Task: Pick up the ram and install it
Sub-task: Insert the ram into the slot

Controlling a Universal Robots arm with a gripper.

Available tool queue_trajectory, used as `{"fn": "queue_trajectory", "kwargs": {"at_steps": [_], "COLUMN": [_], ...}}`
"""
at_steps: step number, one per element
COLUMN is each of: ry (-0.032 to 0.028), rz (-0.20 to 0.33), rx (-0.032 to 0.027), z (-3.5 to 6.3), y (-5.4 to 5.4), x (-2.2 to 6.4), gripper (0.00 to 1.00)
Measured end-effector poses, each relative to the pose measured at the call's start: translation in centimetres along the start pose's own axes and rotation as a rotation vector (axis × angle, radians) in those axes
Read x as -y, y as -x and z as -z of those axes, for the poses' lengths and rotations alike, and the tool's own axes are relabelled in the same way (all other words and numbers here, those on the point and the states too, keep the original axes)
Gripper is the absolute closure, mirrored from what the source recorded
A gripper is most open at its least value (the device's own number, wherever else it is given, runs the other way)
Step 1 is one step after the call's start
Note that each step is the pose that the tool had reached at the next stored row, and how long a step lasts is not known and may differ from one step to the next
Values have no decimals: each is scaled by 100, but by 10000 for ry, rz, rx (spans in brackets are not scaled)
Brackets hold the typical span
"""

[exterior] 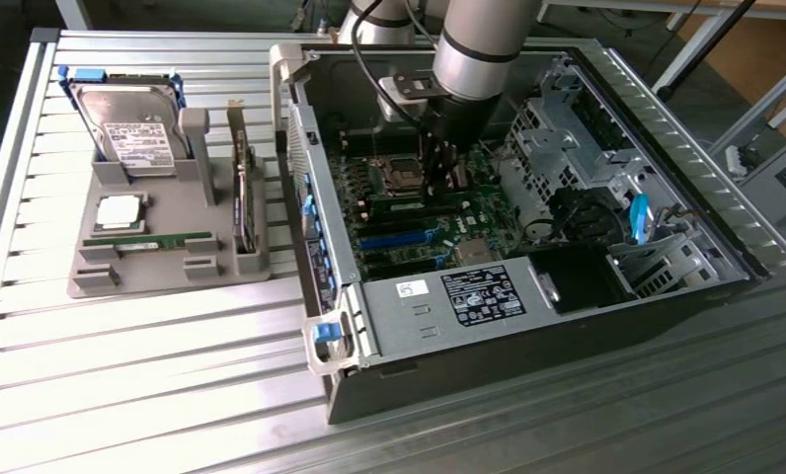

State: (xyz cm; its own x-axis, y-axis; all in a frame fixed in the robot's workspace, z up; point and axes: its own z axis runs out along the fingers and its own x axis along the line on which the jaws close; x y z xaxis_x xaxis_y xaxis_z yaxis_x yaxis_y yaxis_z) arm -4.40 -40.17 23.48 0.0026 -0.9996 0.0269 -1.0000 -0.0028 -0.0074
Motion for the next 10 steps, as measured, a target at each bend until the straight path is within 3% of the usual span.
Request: {"fn": "queue_trajectory", "kwargs": {"at_steps": [10], "ry": [0], "rz": [-14], "rx": [0], "z": [-26], "y": [1], "x": [1], "gripper": [89]}}
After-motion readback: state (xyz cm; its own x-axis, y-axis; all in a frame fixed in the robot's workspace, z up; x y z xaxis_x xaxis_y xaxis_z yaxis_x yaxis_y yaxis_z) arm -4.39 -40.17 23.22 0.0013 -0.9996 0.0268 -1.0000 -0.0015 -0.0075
